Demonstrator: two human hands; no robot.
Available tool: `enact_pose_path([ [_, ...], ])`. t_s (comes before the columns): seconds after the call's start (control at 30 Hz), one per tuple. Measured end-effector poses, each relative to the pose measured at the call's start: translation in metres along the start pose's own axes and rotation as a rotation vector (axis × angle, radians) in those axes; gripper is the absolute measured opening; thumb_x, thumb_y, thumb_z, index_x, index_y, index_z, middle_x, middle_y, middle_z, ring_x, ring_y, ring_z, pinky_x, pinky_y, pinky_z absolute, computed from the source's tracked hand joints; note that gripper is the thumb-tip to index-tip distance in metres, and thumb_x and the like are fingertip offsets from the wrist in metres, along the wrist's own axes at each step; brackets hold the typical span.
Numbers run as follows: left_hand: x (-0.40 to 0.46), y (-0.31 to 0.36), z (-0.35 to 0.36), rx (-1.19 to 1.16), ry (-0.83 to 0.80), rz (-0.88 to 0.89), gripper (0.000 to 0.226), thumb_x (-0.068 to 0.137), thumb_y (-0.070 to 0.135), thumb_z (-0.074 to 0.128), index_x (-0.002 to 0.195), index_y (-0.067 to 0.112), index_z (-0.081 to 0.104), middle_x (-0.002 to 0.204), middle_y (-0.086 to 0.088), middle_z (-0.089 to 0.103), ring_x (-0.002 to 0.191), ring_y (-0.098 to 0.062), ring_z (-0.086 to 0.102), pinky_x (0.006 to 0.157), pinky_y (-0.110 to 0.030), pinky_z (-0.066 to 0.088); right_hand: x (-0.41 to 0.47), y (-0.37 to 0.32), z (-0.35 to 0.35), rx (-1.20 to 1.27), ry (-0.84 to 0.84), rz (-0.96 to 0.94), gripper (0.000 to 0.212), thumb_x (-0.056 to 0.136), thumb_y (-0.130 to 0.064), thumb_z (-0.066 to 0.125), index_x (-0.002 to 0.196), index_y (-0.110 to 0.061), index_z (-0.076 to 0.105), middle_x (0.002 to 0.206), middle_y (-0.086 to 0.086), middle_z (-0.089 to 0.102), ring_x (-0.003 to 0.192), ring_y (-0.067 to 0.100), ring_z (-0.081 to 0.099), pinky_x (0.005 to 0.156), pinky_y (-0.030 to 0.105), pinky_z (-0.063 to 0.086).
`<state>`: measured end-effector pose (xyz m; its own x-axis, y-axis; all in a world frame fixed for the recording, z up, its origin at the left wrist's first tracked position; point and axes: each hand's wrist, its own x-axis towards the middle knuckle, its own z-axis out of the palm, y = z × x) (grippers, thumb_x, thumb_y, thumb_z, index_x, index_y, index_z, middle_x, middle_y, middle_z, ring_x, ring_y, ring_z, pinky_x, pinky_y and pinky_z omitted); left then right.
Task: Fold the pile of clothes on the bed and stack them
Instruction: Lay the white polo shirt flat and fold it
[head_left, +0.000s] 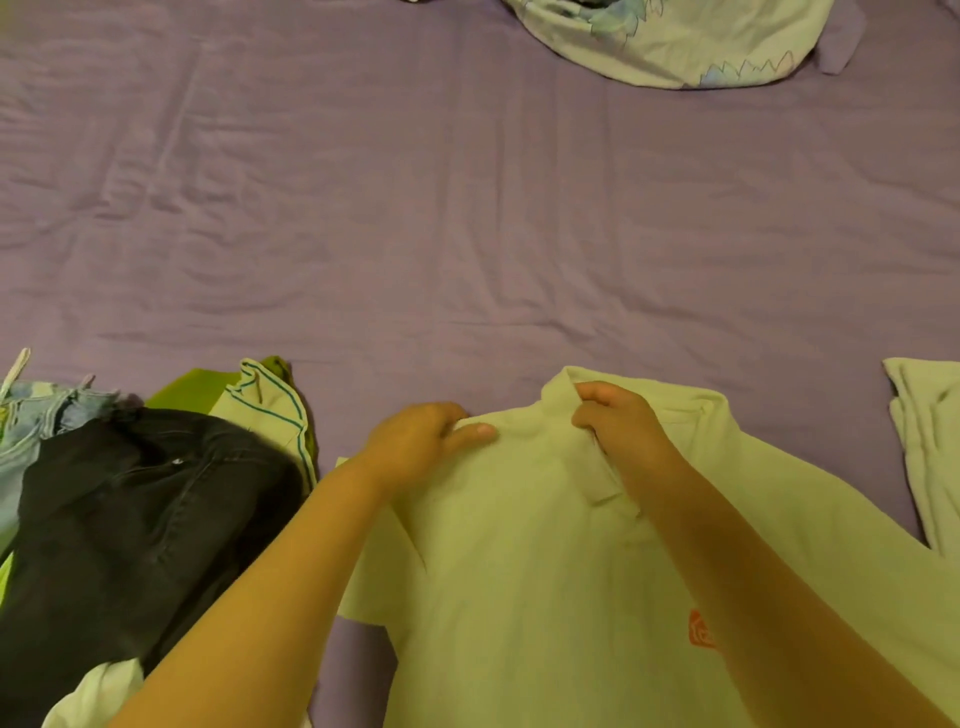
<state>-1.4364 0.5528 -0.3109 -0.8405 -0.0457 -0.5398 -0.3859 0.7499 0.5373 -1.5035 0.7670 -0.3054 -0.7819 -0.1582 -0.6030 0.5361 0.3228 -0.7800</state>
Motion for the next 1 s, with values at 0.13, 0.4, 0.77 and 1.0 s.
enact_pose_path([
  [0.13, 0.001, -0.01, 0.001, 0.108, 0.26, -0.025, 0.022, 0.092, 0.047, 0.054, 0.099, 0.028, 0.063, 0.089, 0.008, 0.06, 0.083, -0.017, 0.053, 0.063, -0.028, 0.033, 0.0, 0.002, 0.005, 0.042, -0.025, -0.069, 0.029, 0.085, 0.012, 0.049, 0.105, -0.001, 0.065, 0.071, -0.008, 0.064, 0.057, -0.003, 0.055, 0.052, 0.007, 0.04],
  [0.4, -0.013, -0.022, 0.001, 0.246, 0.13, -0.149, 0.053, 0.083, 0.067, 0.053, 0.117, 0.026, 0.049, 0.1, 0.003, 0.065, 0.09, -0.022, 0.06, 0.073, -0.032, 0.04, -0.041, 0.037, 0.02, -0.874, 0.314, -0.701, 0.043, 0.081, 0.006, 0.06, 0.123, -0.003, 0.061, 0.13, 0.016, 0.058, 0.122, 0.033, 0.054, 0.102, 0.042, 0.041],
  [0.77, -0.074, -0.03, -0.047, 0.438, -0.24, -0.094, 0.031, 0.084, 0.043, 0.066, 0.099, 0.017, 0.061, 0.085, 0.004, 0.054, 0.081, -0.016, 0.05, 0.07, -0.028, 0.04, -0.062, 0.057, 0.057, -1.34, -0.034, -0.542, 0.061, 0.094, -0.05, 0.022, 0.137, -0.017, 0.05, 0.145, 0.011, 0.045, 0.139, 0.03, 0.034, 0.114, 0.055, 0.019],
  [1.0, -0.102, -0.025, -0.061, 0.408, -0.103, -0.164, 0.024, 0.086, 0.02, 0.056, 0.068, 0.022, 0.04, 0.069, 0.005, 0.043, 0.061, -0.013, 0.04, 0.05, -0.025, 0.029, -0.076, 0.072, 0.099, -1.322, -0.137, -0.479, 0.094, 0.077, -0.082, 0.011, 0.151, -0.025, 0.021, 0.158, 0.012, 0.011, 0.147, 0.033, 0.005, 0.113, 0.056, -0.005],
])
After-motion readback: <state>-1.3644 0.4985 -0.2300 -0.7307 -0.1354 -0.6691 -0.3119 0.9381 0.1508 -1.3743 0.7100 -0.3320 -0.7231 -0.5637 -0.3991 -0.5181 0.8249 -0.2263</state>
